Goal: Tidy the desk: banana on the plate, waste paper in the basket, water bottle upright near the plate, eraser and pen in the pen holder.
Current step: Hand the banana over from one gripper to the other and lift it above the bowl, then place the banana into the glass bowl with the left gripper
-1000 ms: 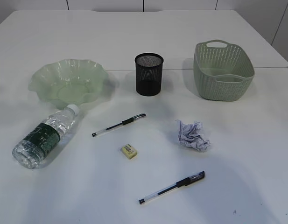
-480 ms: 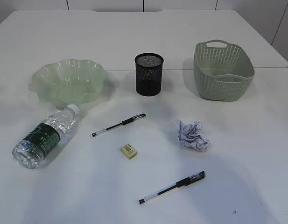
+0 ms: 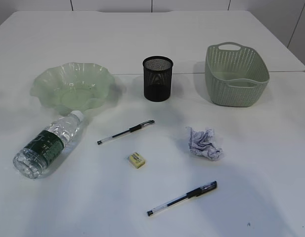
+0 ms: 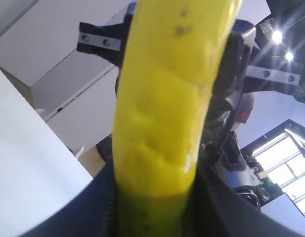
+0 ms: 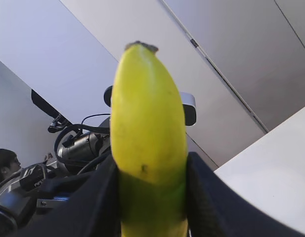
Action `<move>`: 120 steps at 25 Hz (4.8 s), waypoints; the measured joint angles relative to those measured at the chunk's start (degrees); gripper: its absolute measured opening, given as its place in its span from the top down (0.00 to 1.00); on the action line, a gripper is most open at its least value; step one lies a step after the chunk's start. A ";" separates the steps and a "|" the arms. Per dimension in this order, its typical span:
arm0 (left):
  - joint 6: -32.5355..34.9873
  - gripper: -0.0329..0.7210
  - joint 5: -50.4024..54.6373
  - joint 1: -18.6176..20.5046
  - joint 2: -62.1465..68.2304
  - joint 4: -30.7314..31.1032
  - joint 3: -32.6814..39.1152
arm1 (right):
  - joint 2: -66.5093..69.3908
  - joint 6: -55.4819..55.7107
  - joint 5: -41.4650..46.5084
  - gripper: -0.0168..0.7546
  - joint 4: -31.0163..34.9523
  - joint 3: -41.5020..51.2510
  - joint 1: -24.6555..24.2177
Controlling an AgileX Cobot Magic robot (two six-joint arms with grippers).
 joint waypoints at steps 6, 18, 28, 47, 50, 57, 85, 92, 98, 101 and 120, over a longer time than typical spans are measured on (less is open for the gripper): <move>0.12 0.60 0.00 0.00 0.00 -0.12 0.00 | 0.00 0.96 0.00 0.56 0.36 0.00 0.00; 1.14 0.61 -0.10 0.00 0.09 -0.83 0.00 | 0.00 2.79 0.00 0.41 3.02 0.00 0.00; 1.22 0.61 -0.21 0.00 0.09 -1.28 0.00 | 0.00 2.91 0.00 0.36 1.72 0.00 0.00; 1.22 0.61 -0.31 0.00 0.09 -1.28 0.00 | 0.00 3.33 -0.12 0.32 -2.23 0.00 0.00; 1.22 0.61 -0.31 0.00 0.09 -1.28 0.00 | 0.00 3.37 -0.12 0.32 -1.68 0.00 0.00; 1.22 0.61 -0.31 0.00 0.09 -0.79 0.00 | 0.00 3.47 -0.12 0.32 -0.51 -1.27 0.00; 1.22 0.61 -0.89 2.59 0.09 6.90 0.00 | -0.40 7.03 -2.72 0.32 -13.47 -2.80 -1.24; 1.22 0.61 -6.82 2.69 0.09 13.70 0.00 | -0.40 7.03 -3.87 0.32 -15.50 -2.80 -1.37; 2.60 0.61 -14.87 3.06 0.09 15.88 0.00 | -0.40 7.03 -4.86 0.32 -23.93 -2.80 -1.37; 5.69 0.61 -19.56 3.20 0.09 15.88 0.00 | -0.40 7.03 -5.10 0.32 -29.35 -2.80 -1.37; 37.99 0.61 -46.56 3.29 5.29 16.62 0.00 | -0.40 7.03 -7.67 0.32 -50.59 -2.80 -1.37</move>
